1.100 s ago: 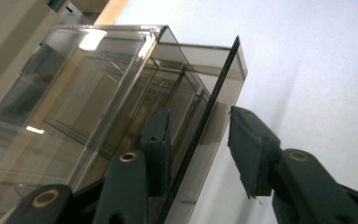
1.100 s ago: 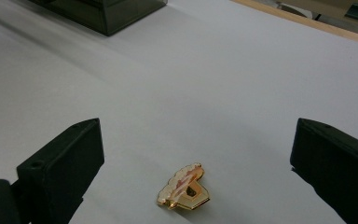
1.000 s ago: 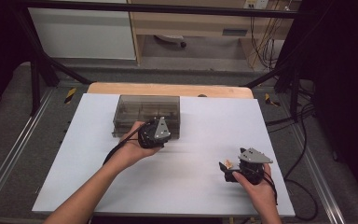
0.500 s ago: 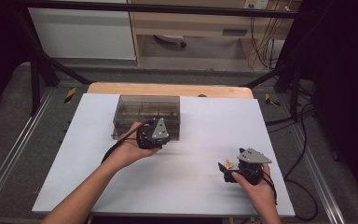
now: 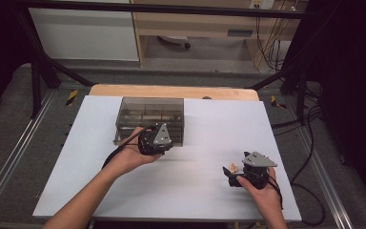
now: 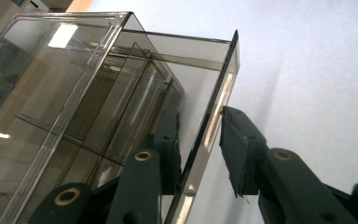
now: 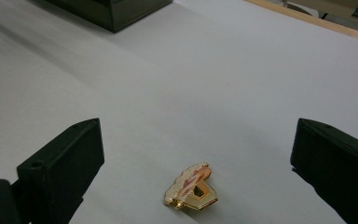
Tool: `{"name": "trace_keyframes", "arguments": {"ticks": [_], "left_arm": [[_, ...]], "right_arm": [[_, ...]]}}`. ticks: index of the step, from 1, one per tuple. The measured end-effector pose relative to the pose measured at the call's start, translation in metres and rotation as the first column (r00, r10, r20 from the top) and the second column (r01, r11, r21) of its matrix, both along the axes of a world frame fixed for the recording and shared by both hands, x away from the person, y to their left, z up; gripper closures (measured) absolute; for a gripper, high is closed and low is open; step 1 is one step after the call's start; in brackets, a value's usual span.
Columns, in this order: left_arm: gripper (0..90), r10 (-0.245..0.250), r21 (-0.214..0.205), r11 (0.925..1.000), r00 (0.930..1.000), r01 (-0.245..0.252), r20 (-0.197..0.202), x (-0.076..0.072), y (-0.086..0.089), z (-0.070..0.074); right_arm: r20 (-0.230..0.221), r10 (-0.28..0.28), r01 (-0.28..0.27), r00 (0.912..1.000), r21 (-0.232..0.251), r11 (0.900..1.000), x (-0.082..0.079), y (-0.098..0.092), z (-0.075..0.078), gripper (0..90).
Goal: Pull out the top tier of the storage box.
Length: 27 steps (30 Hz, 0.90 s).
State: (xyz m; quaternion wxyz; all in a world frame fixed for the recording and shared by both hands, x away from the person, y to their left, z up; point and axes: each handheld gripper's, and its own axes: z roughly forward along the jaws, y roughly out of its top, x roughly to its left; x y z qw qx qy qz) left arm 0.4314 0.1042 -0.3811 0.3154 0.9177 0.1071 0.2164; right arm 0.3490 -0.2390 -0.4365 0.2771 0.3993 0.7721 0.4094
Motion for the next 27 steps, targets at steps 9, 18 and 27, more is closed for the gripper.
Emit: {"name": "trace_keyframes", "arguments": {"ticks": [9, 18, 27], "left_arm": [[68.7, -0.01, -0.007, 0.9999, 0.9998, 0.01, -0.015, -0.004, 0.002, 0.0], [69.3, -0.017, 0.001, 0.9999, 0.9997, 0.017, -0.015, -0.009, 0.002, -0.001], [69.8, -0.022, 0.012, 0.9997, 0.9996, 0.022, -0.018, -0.013, 0.002, -0.001]], "right_arm": [[-0.002, -0.001, 0.001, 1.0, 0.001, 1.0, 0.0, 0.0, 0.0, 3.4], [-0.002, 0.002, -0.002, 1.0, 0.003, 1.0, 0.0, 0.001, 0.0, 3.4], [-0.001, -0.003, 0.003, 1.0, 0.005, 1.0, -0.001, 0.0, 0.001, 3.5]]}}
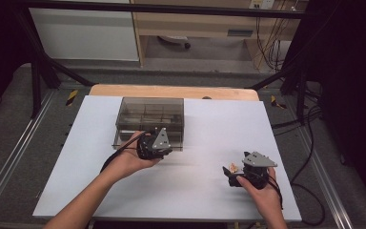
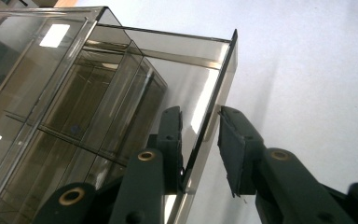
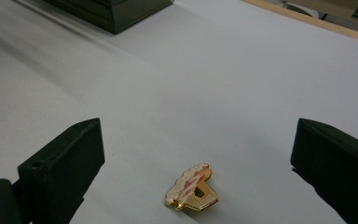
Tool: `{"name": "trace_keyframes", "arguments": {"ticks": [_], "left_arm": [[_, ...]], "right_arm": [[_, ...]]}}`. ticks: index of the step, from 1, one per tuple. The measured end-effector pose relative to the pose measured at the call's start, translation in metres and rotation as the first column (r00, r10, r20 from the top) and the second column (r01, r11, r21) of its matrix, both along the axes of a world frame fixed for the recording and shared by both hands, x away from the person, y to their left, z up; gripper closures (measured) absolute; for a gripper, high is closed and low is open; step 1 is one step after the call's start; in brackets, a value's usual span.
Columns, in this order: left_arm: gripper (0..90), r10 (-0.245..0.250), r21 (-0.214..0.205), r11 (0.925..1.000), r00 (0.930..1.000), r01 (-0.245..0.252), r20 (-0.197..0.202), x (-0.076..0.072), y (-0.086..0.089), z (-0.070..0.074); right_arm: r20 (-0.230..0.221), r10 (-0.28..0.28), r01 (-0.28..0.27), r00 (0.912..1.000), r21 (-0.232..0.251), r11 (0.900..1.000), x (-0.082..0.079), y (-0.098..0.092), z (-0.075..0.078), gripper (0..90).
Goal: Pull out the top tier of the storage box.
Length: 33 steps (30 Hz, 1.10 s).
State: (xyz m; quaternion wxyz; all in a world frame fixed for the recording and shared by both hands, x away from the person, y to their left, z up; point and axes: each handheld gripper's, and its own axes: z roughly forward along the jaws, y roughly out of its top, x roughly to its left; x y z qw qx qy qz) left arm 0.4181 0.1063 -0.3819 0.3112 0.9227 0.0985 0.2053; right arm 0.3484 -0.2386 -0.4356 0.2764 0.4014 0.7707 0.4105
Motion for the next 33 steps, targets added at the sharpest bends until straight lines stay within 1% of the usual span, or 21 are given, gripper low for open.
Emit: {"name": "trace_keyframes", "arguments": {"ticks": [7, 15, 19, 24, 29, 33], "left_arm": [[69.6, 0.001, 0.003, 1.0, 0.9999, -0.001, -0.01, -0.0035, 0.0005, -0.0004], [69.5, 0.007, 0.008, 0.9999, 0.9998, -0.007, -0.018, -0.0071, 0.0002, -0.0006], [68.9, 0.023, 0.0, 0.9997, 0.9994, -0.023, -0.024, -0.0082, 0.0, -0.0011], [68.3, 0.034, 0.001, 0.9994, 0.9991, -0.034, -0.025, -0.0089, -0.0006, -0.0013], [68.1, 0.043, -0.013, 0.999, 0.9986, -0.044, -0.031, -0.0085, -0.0009, -0.0016], [68.1, 0.044, -0.015, 0.9989, 0.9985, -0.045, -0.031, -0.0085, -0.0013, -0.0018]], "right_arm": [[0.0, 0.006, -0.006, 1.0, -0.003, 1.0, 0.0001, 0.0003, -0.0002, 3.5], [0.004, -0.003, 0.003, 1.0, -0.002, 1.0, -0.0001, -0.0006, 0.0005, 3.6], [0.008, -0.002, 0.002, 1.0, -0.004, 1.0, 0.0001, -0.0005, 0.0007, 3.6], [0.007, -0.002, 0.002, 1.0, -0.002, 1.0, -0.0002, -0.0003, 0.0009, 3.6], [0.007, -0.001, 0.001, 1.0, -0.002, 1.0, -0.0003, 0.0002, 0.0011, 3.6], [0.007, 0.0, 0.0, 1.0, -0.005, 1.0, 0.0, 0.0, 0.0007, 3.6]]}}
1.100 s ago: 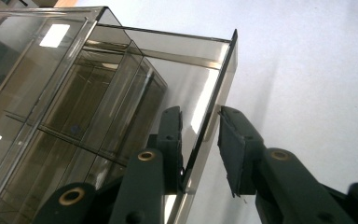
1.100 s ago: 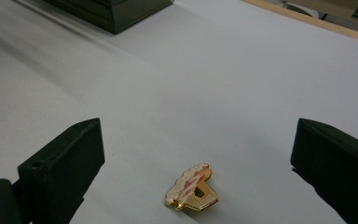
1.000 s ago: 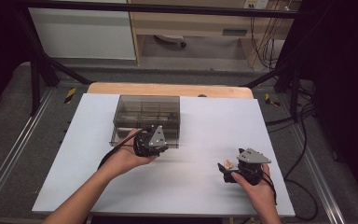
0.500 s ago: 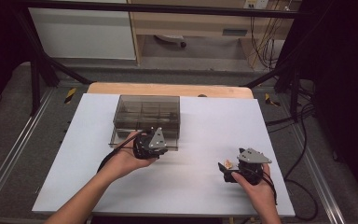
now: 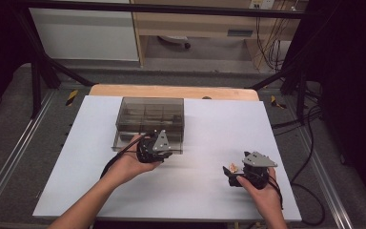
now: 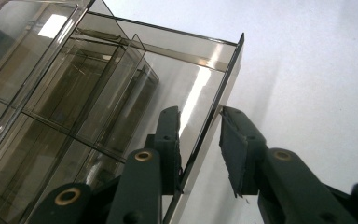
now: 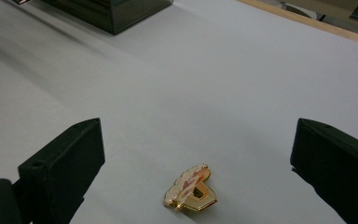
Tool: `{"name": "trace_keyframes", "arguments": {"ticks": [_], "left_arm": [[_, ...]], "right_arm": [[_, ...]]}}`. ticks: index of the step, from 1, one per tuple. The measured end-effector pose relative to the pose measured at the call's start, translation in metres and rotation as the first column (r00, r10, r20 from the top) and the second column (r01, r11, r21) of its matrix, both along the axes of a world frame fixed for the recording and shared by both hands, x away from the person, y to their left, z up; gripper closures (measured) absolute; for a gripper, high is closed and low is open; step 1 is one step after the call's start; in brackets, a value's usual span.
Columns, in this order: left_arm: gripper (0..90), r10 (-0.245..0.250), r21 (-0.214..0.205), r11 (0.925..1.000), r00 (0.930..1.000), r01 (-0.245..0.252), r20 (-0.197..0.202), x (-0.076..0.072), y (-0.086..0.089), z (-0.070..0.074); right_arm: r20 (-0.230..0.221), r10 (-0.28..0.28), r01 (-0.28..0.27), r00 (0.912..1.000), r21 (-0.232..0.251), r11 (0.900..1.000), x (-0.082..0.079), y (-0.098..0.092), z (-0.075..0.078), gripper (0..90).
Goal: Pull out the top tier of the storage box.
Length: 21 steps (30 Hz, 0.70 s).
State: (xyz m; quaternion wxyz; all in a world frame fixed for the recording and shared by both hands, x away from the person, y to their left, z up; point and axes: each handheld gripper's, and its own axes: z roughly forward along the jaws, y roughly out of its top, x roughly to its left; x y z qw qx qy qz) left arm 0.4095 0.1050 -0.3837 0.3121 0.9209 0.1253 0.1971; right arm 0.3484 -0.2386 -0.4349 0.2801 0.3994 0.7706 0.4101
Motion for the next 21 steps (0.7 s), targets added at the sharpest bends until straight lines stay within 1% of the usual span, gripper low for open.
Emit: {"name": "trace_keyframes", "arguments": {"ticks": [5, 9, 12, 16, 17, 18, 19, 20, 21], "left_arm": [[67.9, 0.0, -0.007, 1.0, 1.0, -0.001, -0.005, 0.0005, 0.0007, -0.0001], [67.8, 0.002, -0.009, 1.0, 1.0, -0.002, -0.001, 0.0001, 0.0008, -0.0005], [67.4, 0.01, -0.029, 0.9995, 0.9999, -0.01, -0.004, -0.0002, 0.0018, -0.0013], [66.4, 0.014, -0.038, 0.9992, 0.9999, -0.014, 0.0, -0.0005, 0.0023, -0.0015], [65.7, 0.019, -0.054, 0.9983, 0.9998, -0.019, 0.006, -0.0011, 0.0033, -0.0017], [63.7, 0.019, -0.054, 0.9983, 0.9998, -0.019, 0.006, -0.0011, 0.0033, -0.0017], [59.8, 0.031, -0.075, 0.9967, 0.9994, -0.03, 0.014, -0.0017, 0.005, -0.0021], [55.7, 0.031, -0.075, 0.9967, 0.9994, -0.03, 0.014, -0.0017, 0.005, -0.0021], [51.7, 0.048, -0.116, 0.9922, 0.9987, -0.046, 0.019, -0.0028, 0.0075, -0.0021]], "right_arm": [[-0.002, 0.001, -0.001, 1.0, 0.001, 1.0, -0.0003, 0.0004, 0.0001, 3.6], [-0.001, 0.002, -0.002, 1.0, 0.002, 1.0, -0.0003, 0.0006, 0.0002, 3.6], [-0.002, 0.003, -0.003, 1.0, 0.001, 1.0, -0.0002, 0.0006, 0.0, 3.6], [-0.002, 0.004, -0.004, 1.0, 0.0, 1.0, -0.0003, 0.0008, 0.0001, 3.5], [-0.001, 0.004, -0.004, 1.0, 0.001, 1.0, -0.0004, 0.0009, 0.0002, 3.5], [0.0, 0.003, -0.003, 1.0, 0.002, 1.0, -0.0006, 0.001, 0.0004, 3.4], [0.0, 0.004, -0.004, 1.0, 0.002, 1.0, -0.0007, 0.0012, 0.0005, 3.4], [0.001, 0.003, -0.003, 1.0, 0.002, 1.0, -0.0007, 0.0014, 0.0005, 3.3], [0.0, 0.003, -0.003, 1.0, 0.001, 1.0, -0.0007, 0.0017, 0.0005, 3.2]]}}
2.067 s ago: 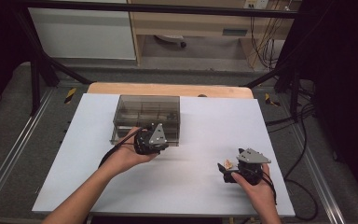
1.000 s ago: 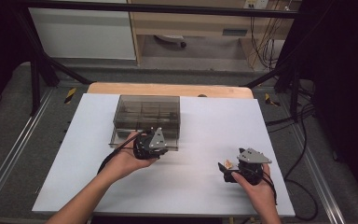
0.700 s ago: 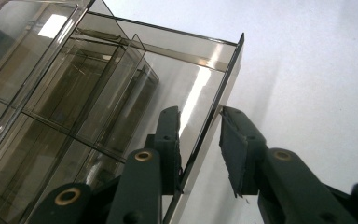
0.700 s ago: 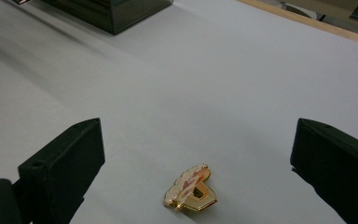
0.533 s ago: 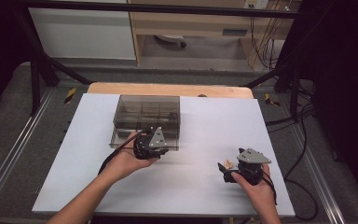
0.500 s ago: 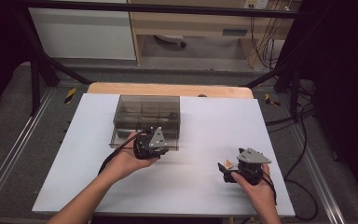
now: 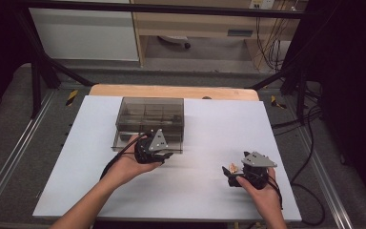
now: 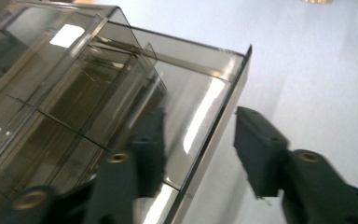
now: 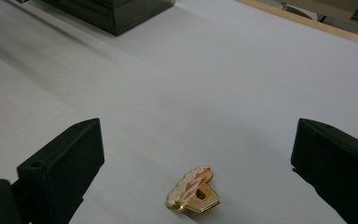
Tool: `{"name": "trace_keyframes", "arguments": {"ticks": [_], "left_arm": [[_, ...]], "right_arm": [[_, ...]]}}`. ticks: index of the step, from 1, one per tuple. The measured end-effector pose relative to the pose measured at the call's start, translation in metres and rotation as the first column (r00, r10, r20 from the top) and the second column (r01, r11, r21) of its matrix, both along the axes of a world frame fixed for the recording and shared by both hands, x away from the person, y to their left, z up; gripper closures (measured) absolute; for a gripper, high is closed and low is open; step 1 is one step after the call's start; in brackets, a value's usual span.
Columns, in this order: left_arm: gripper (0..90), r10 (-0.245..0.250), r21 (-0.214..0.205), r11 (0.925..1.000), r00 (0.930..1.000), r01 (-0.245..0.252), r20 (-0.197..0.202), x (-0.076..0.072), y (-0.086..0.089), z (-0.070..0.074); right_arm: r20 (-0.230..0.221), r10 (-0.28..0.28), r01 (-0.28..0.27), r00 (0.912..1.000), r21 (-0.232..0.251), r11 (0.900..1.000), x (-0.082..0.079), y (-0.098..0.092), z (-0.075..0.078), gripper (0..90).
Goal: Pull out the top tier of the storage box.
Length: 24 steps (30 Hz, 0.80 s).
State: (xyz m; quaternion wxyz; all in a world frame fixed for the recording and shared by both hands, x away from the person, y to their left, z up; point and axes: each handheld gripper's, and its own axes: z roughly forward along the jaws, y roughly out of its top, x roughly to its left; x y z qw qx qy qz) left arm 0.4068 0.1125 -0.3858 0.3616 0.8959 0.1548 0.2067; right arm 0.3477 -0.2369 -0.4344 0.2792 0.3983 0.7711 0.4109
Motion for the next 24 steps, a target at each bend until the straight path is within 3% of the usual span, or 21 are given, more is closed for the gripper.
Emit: {"name": "trace_keyframes", "arguments": {"ticks": [4, 6, 9, 11, 12, 18, 19, 20, 21, 22, 23, 24], "left_arm": [[38.3, 0.029, -0.081, 0.9963, 0.9996, -0.029, 0.004, -0.004, 0.006, 0.0], [34.1, 0.045, -0.094, 0.9947, 0.999, -0.044, 0.009, -0.005, 0.007, 0.0], [27.8, 0.104, -0.189, 0.9763, 0.9945, -0.105, -0.016, -0.011, 0.019, 0.004], [23.9, 0.136, -0.226, 0.9647, 0.9906, -0.136, -0.014, -0.015, 0.027, 0.005], [22.3, 0.136, -0.226, 0.9647, 0.9906, -0.136, -0.014, -0.015, 0.027, 0.005], [15.7, 0.253, -0.284, 0.9286, 0.9673, -0.239, 0.014, -0.036, 0.065, 0.009], [14.8, 0.253, -0.284, 0.9286, 0.9673, -0.239, 0.014, -0.036, 0.065, 0.009], [13.6, 0.279, -0.3, 0.9168, 0.9602, -0.263, 0.01, -0.042, 0.077, 0.009], [12.3, 0.279, -0.3, 0.9168, 0.9602, -0.263, 0.01, -0.042, 0.077, 0.009], [11.2, 0.298, -0.296, 0.9122, 0.9545, -0.283, 0.007, -0.047, 0.088, 0.011], [11.0, 0.298, -0.296, 0.9122, 0.9545, -0.283, 0.007, -0.047, 0.088, 0.011], [11.0, 0.31, -0.301, 0.9075, 0.9506, -0.294, 0.008, -0.049, 0.093, 0.012]], "right_arm": [[-0.001, 0.0, 0.0, 1.0, 0.003, 1.0, 0.0, 0.002, 0.0, 3.1], [-0.001, 0.001, -0.001, 1.0, 0.0, 1.0, 0.0, 0.002, 0.0, 3.0], [-0.003, 0.0, 0.0, 1.0, -0.008, 1.0, 0.0, 0.004, 0.0, 3.1], [-0.011, -0.016, 0.016, 0.9998, -0.019, 0.9997, 0.0, 0.004, -0.001, 3.5], [-0.008, -0.028, 0.028, 0.9996, -0.028, 0.9992, 0.0, 0.005, -0.001, 3.6], [-0.035, -0.055, 0.054, 0.9979, -0.02, 0.9983, 0.0, 0.006, -0.001, 3.8], [-0.035, -0.055, 0.054, 0.9979, -0.02, 0.9983, 0.0, 0.006, -0.001, 3.8], [-0.065, -0.057, 0.056, 0.9963, -0.017, 0.9983, 0.0, 0.009, -0.001, 4.4], [-0.065, -0.057, 0.056, 0.9963, -0.017, 0.9983, 0.0, 0.009, -0.001, 4.4], [-0.071, -0.055, 0.054, 0.996, -0.018, 0.9984, 0.0, 0.012, -0.001, 4.5], [-0.071, -0.055, 0.054, 0.996, -0.018, 0.9984, 0.0, 0.012, -0.001, 4.5], [-0.067, -0.054, 0.053, 0.9963, -0.02, 0.9984, 0.0, 0.013, -0.001, 4.5]]}}
